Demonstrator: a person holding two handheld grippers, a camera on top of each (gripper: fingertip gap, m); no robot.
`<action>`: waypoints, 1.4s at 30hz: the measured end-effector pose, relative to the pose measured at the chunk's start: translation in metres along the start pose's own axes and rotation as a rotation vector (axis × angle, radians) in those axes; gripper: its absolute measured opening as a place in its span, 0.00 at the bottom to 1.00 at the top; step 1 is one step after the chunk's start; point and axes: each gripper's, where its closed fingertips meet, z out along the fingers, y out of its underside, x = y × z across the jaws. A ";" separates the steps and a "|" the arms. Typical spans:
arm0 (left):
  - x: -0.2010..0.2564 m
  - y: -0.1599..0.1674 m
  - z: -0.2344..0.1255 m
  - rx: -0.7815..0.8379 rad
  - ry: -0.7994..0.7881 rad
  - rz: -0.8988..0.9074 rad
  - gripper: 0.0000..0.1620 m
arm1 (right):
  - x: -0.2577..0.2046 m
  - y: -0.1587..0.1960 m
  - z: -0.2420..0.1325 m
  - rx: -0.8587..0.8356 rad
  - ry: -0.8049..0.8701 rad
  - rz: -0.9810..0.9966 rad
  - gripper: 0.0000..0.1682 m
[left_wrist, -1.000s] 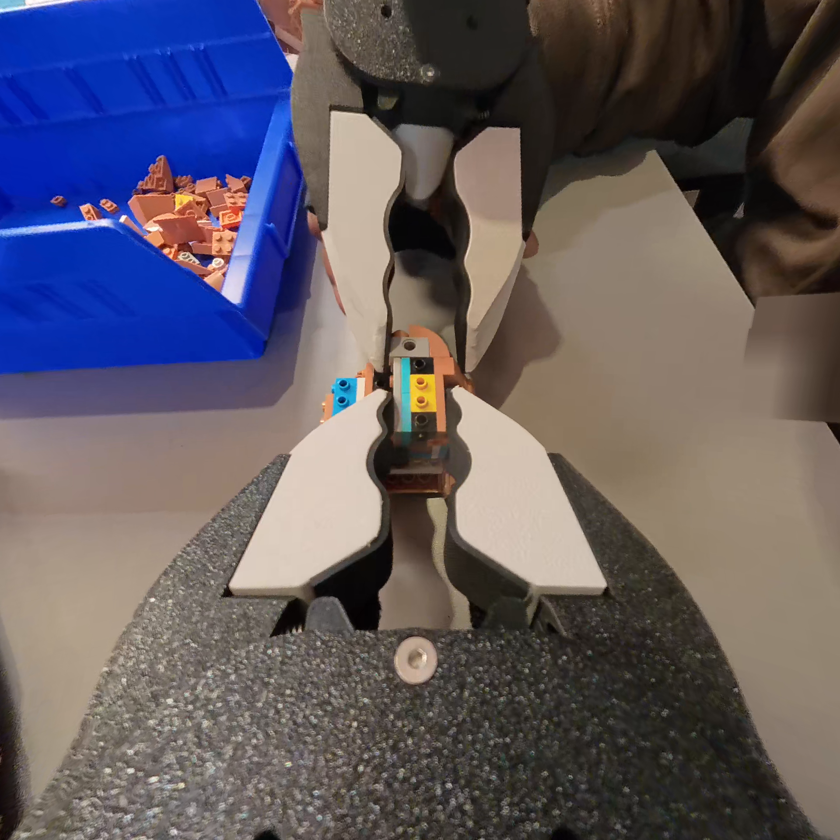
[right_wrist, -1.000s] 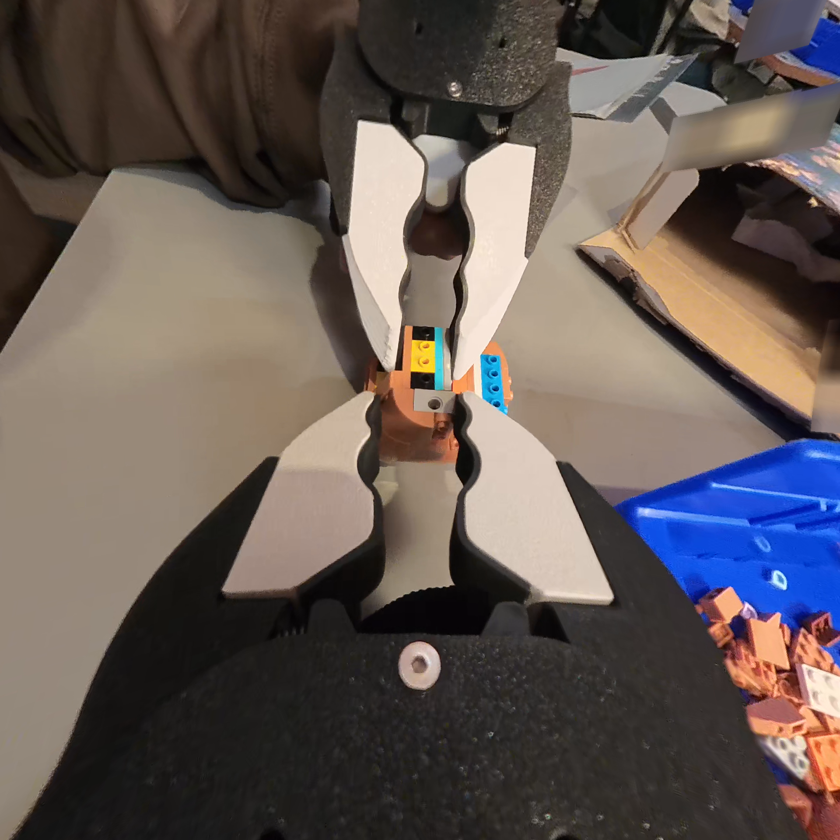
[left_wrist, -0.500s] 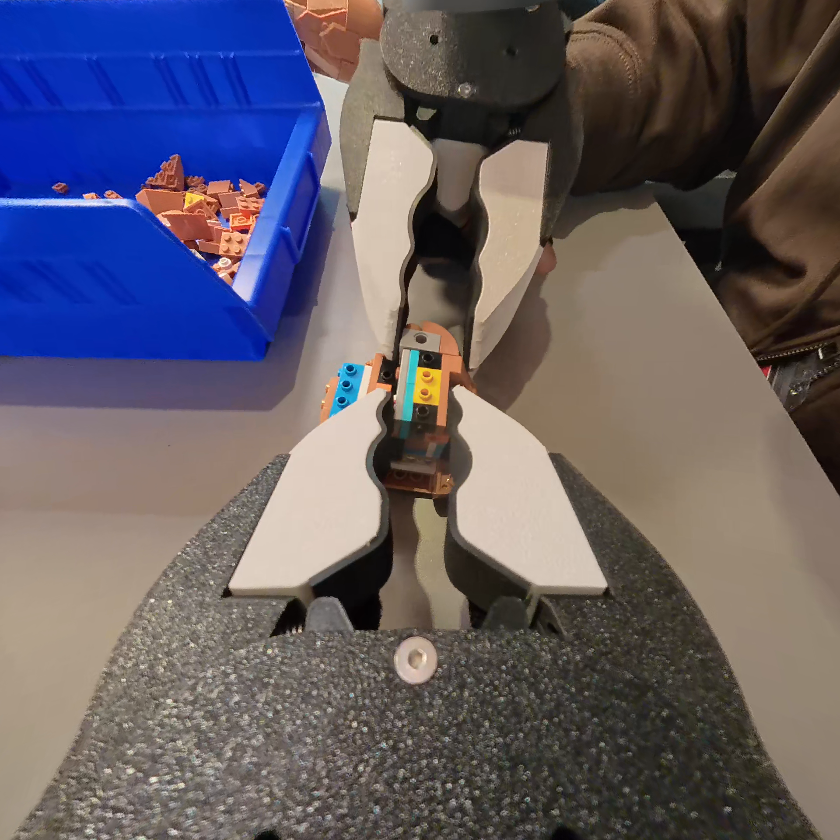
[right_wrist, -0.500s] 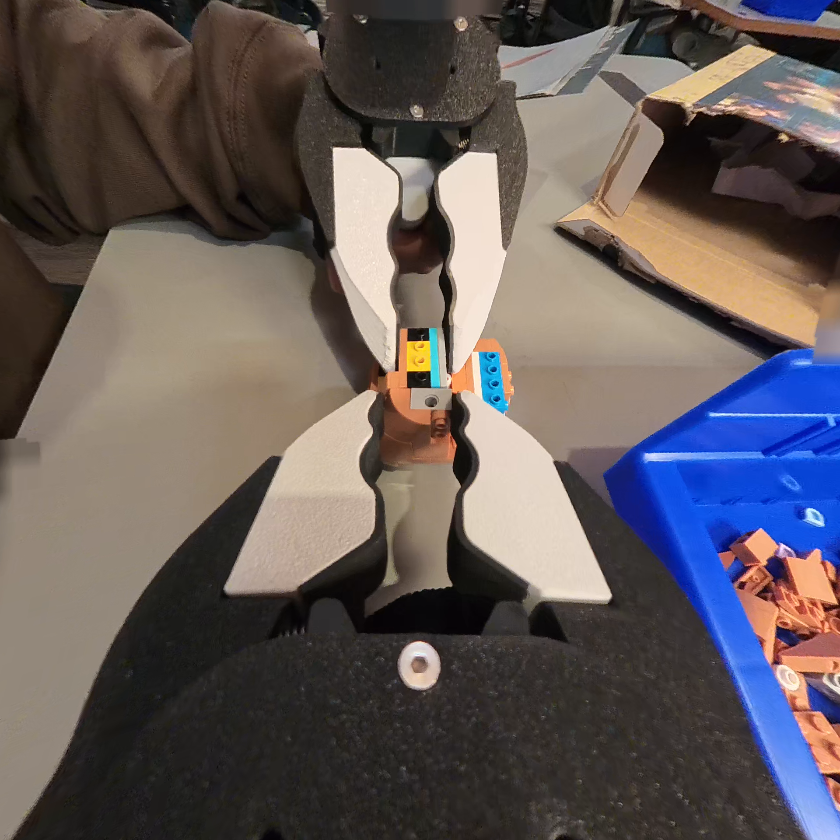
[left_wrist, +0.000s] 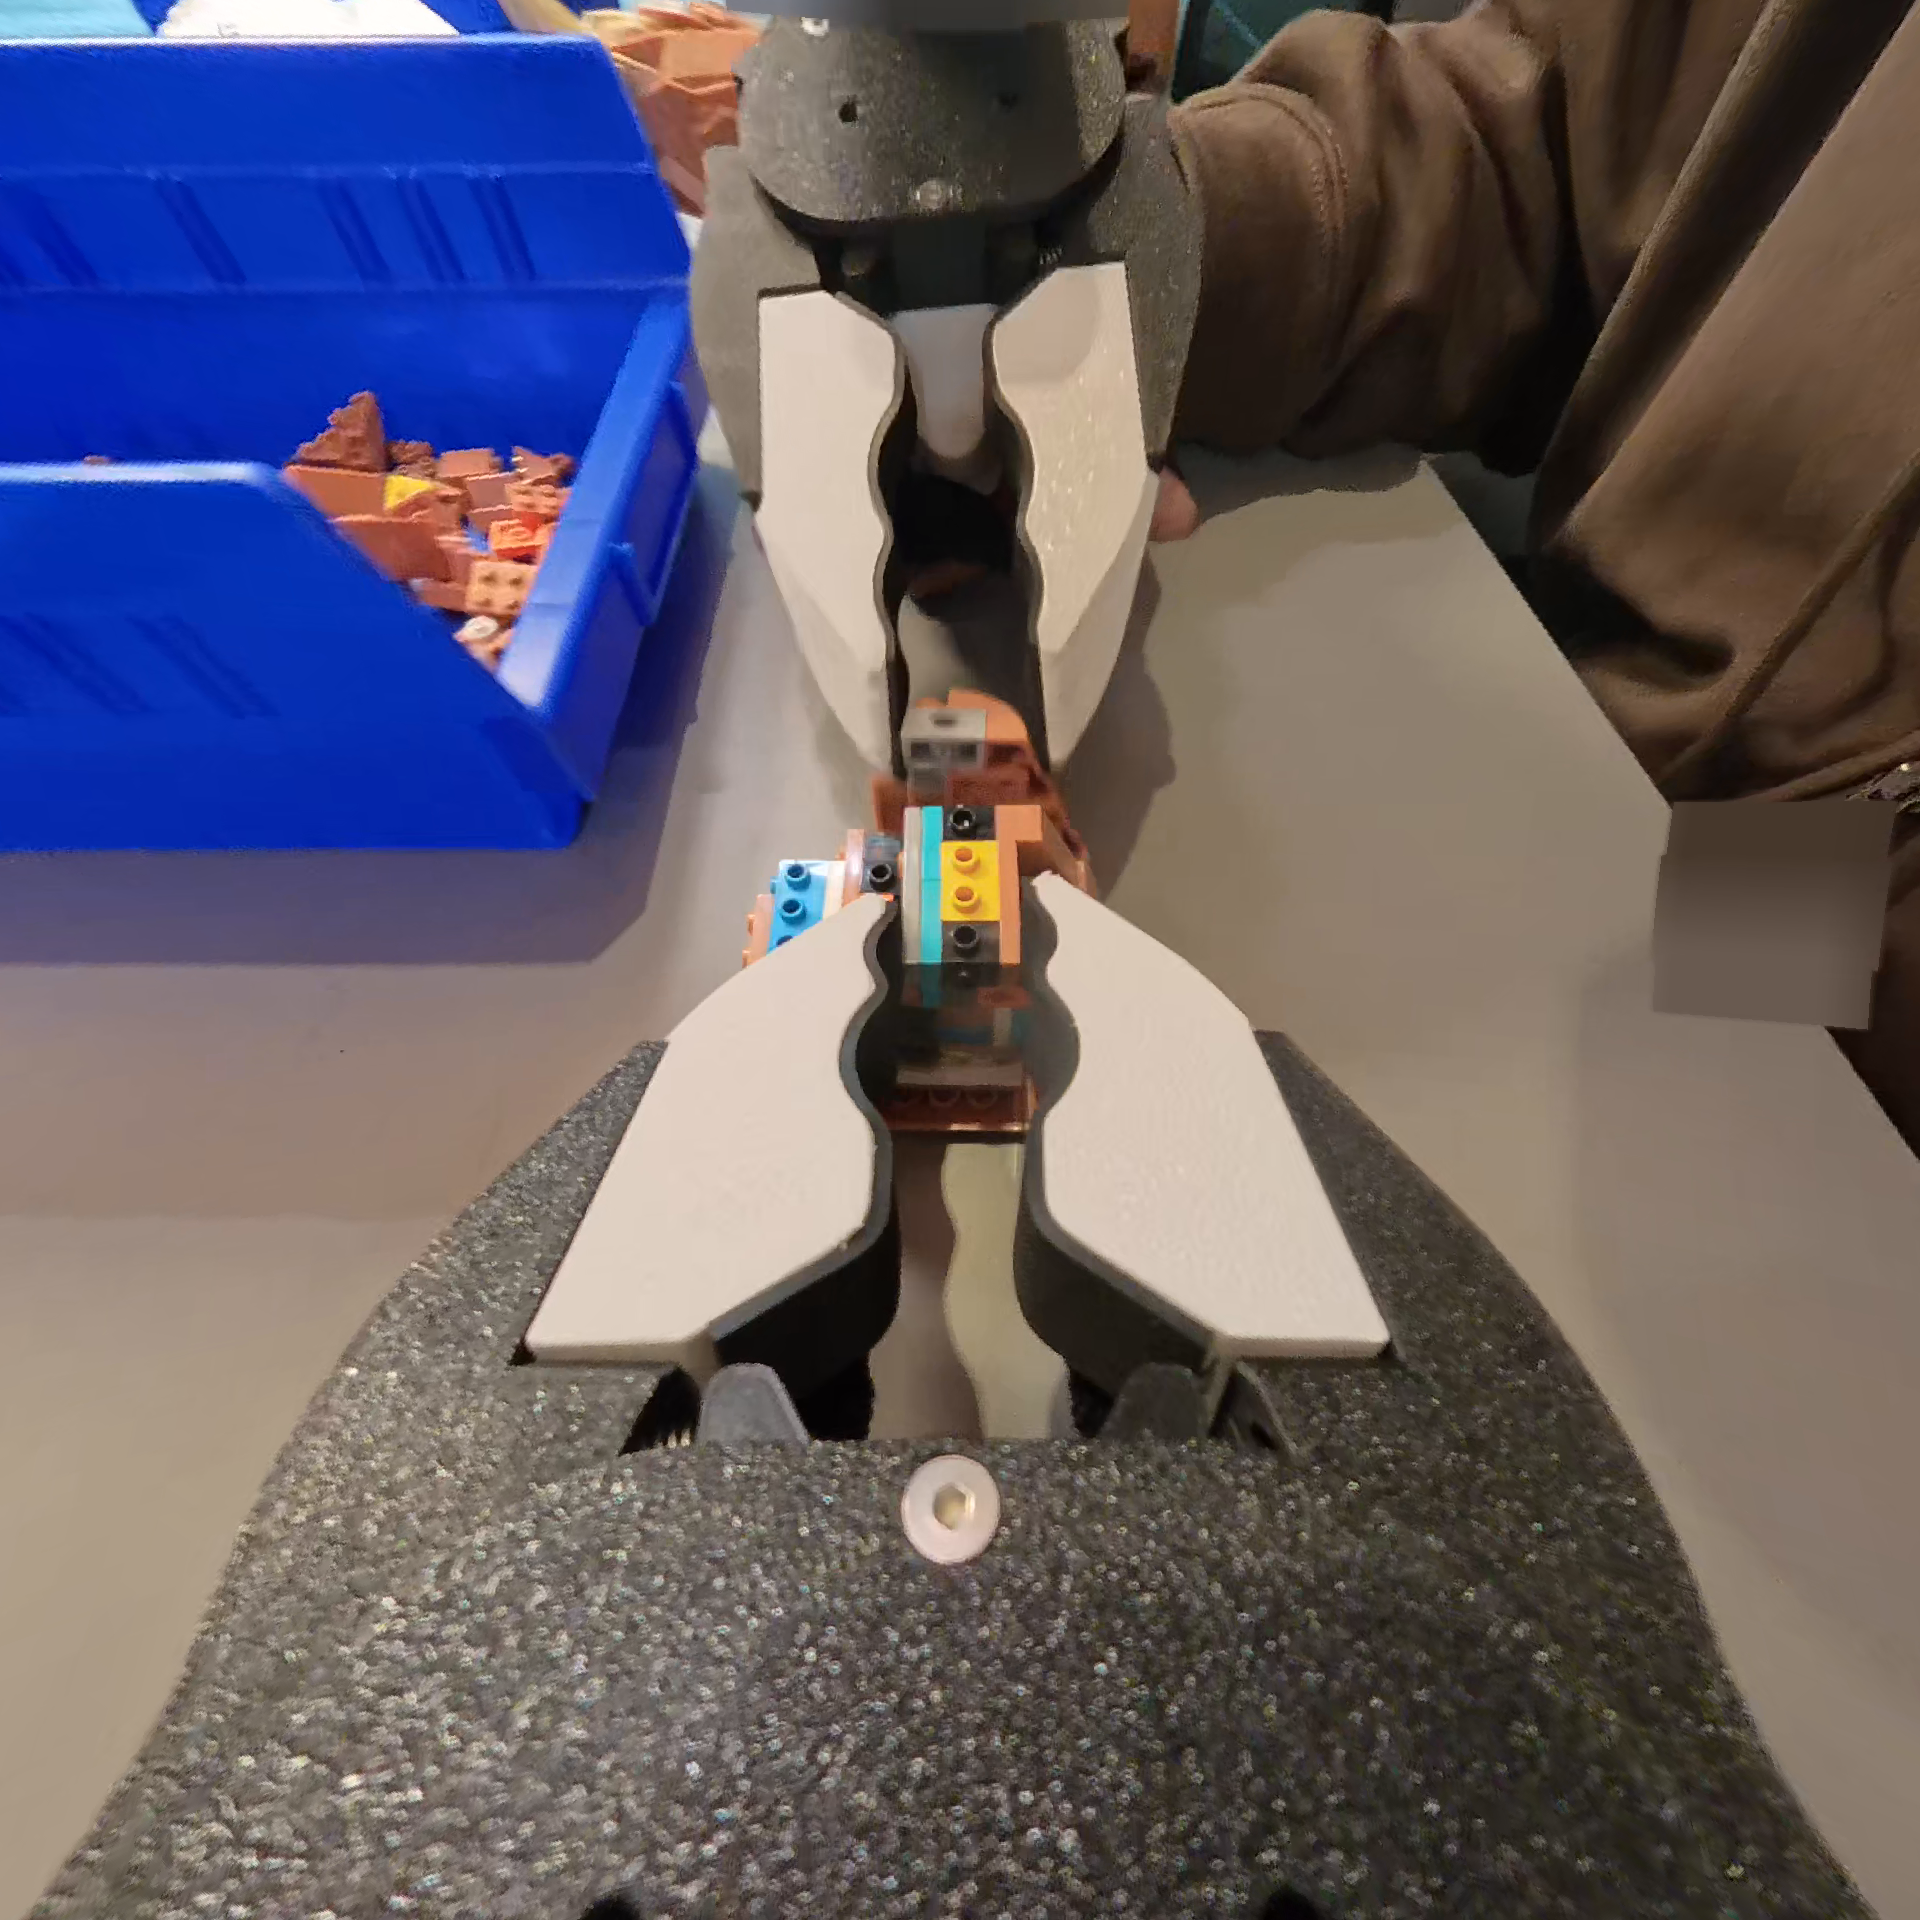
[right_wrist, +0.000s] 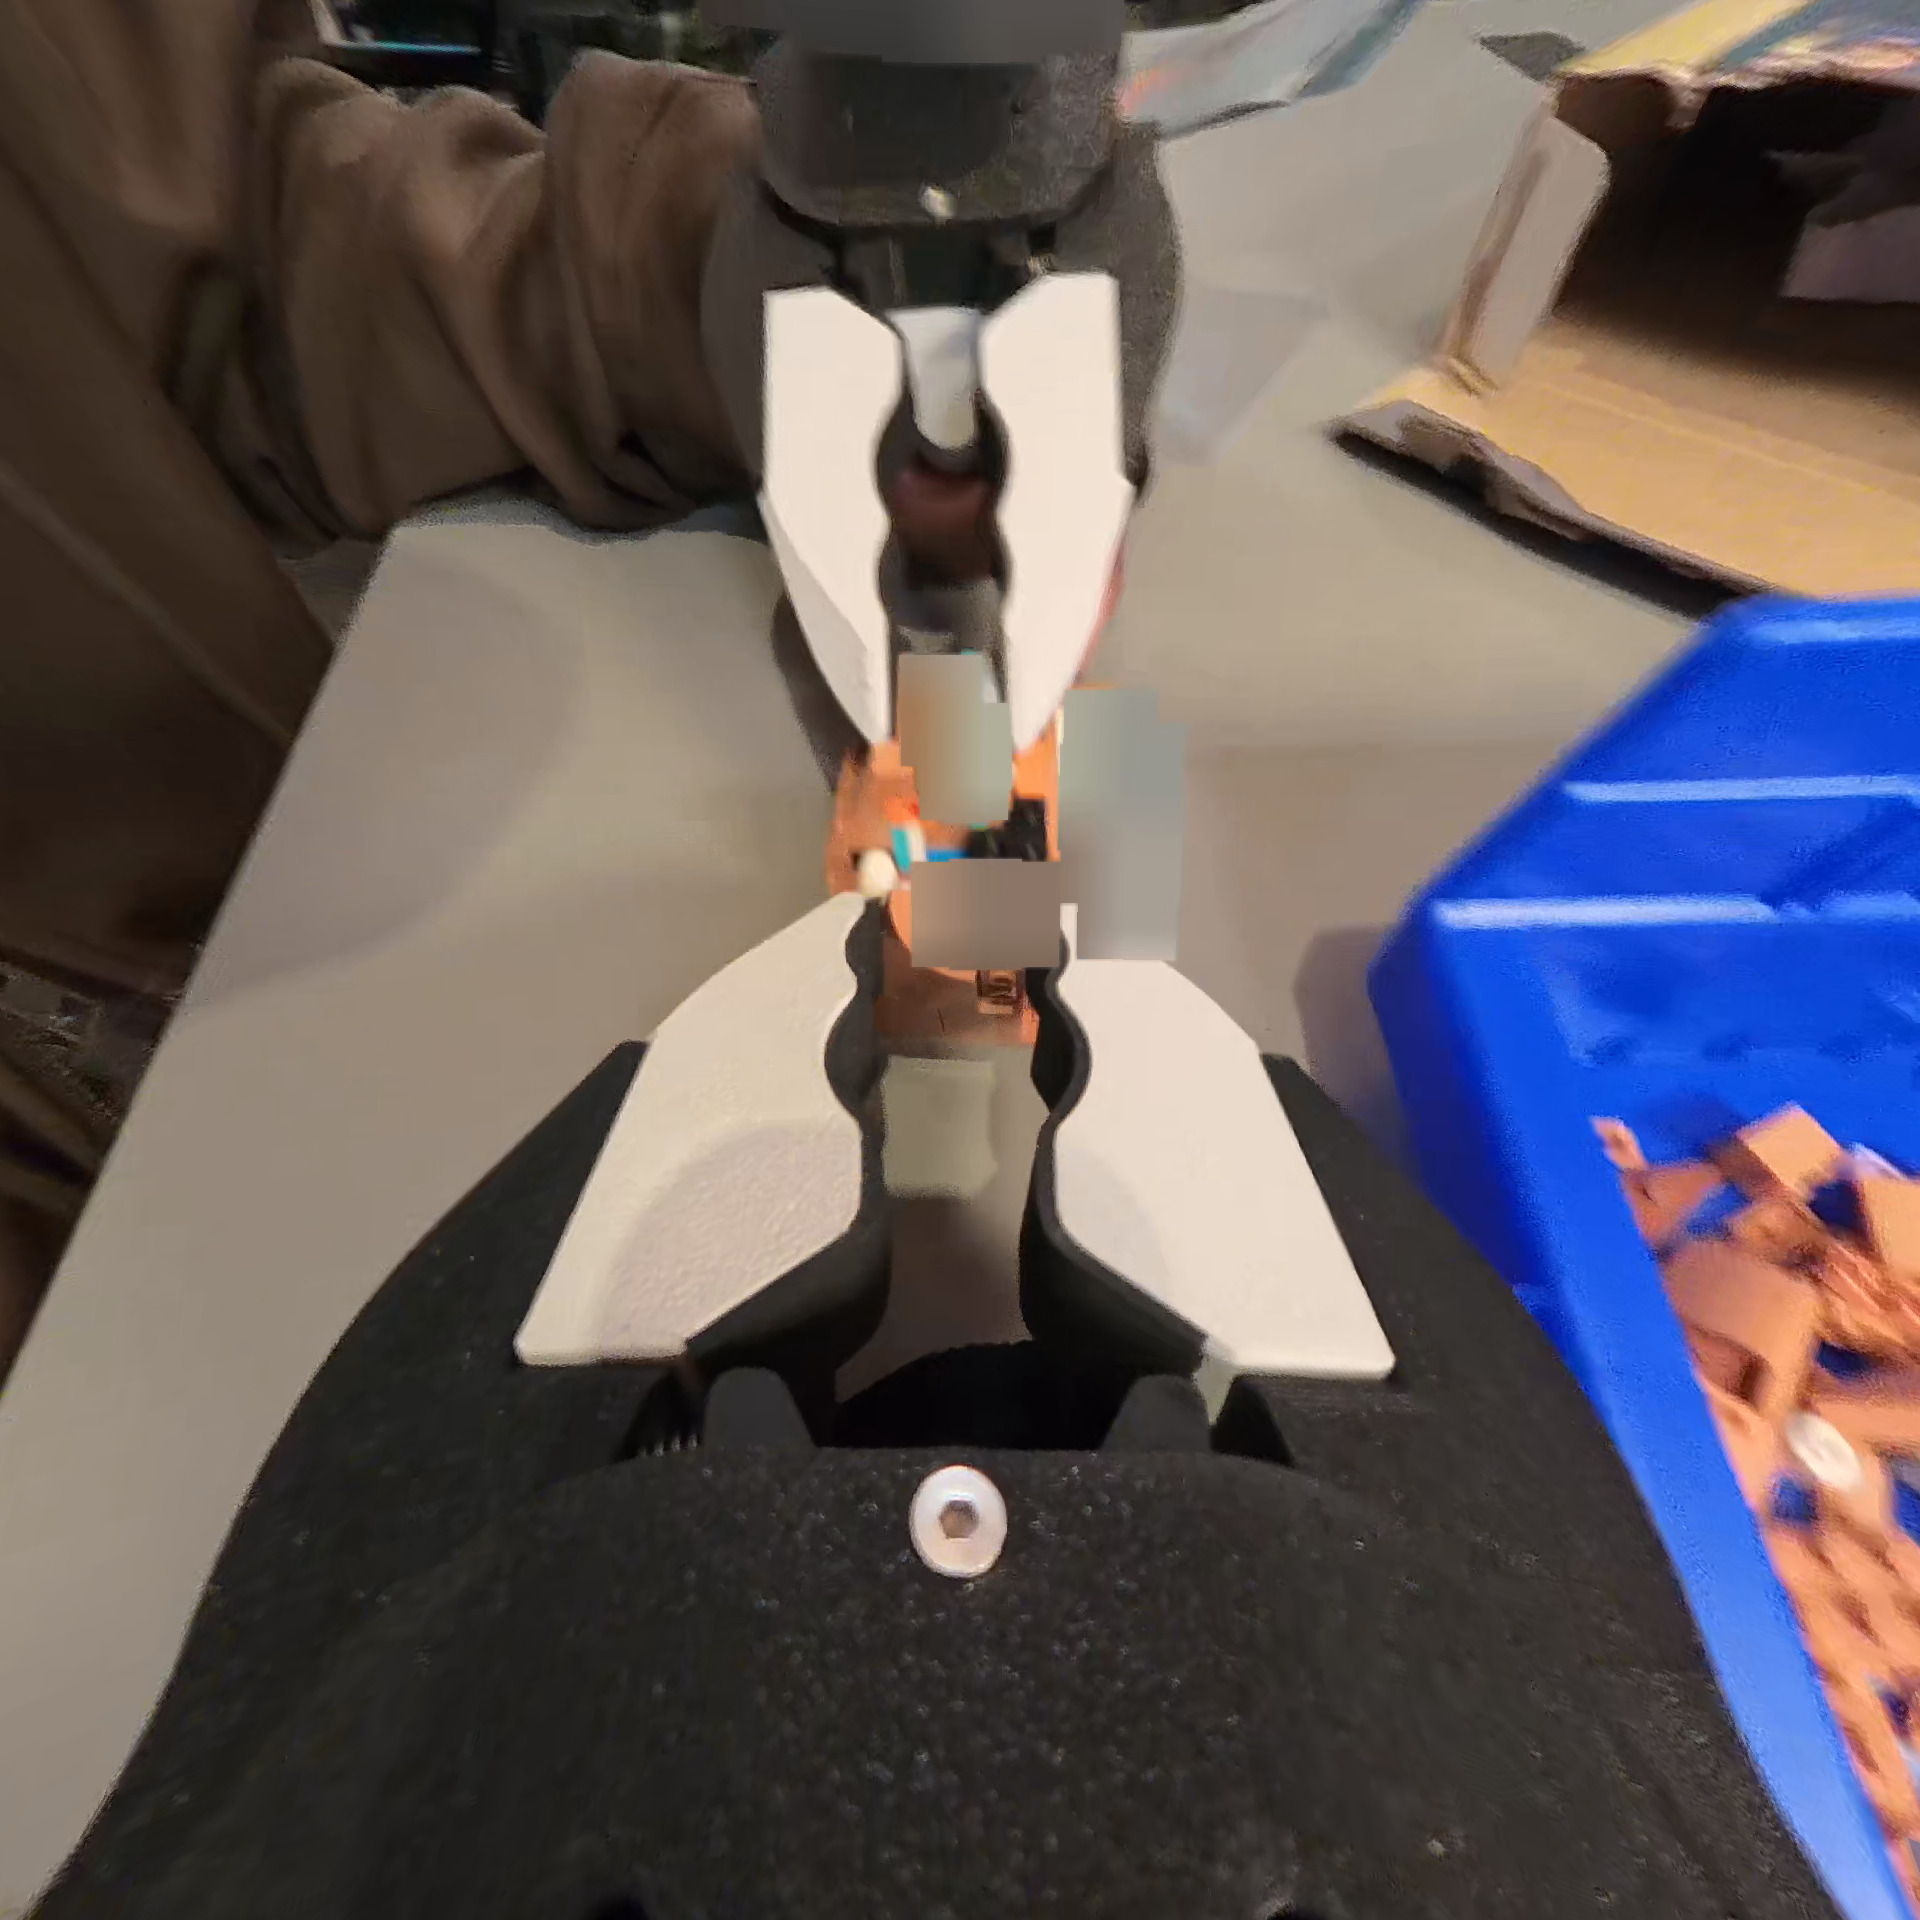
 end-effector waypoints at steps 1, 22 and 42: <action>-0.004 0.002 -0.004 0.001 -0.009 -0.012 0.13 | 0.006 0.003 -0.006 -0.001 0.014 0.017 0.15; -0.008 -0.053 -0.015 0.181 -0.198 0.124 0.32 | 0.009 -0.078 -0.041 0.590 0.075 0.044 0.16; 0.008 -0.089 -0.022 0.536 0.382 -0.719 0.25 | -0.039 -0.099 -0.032 0.672 0.143 -0.450 0.15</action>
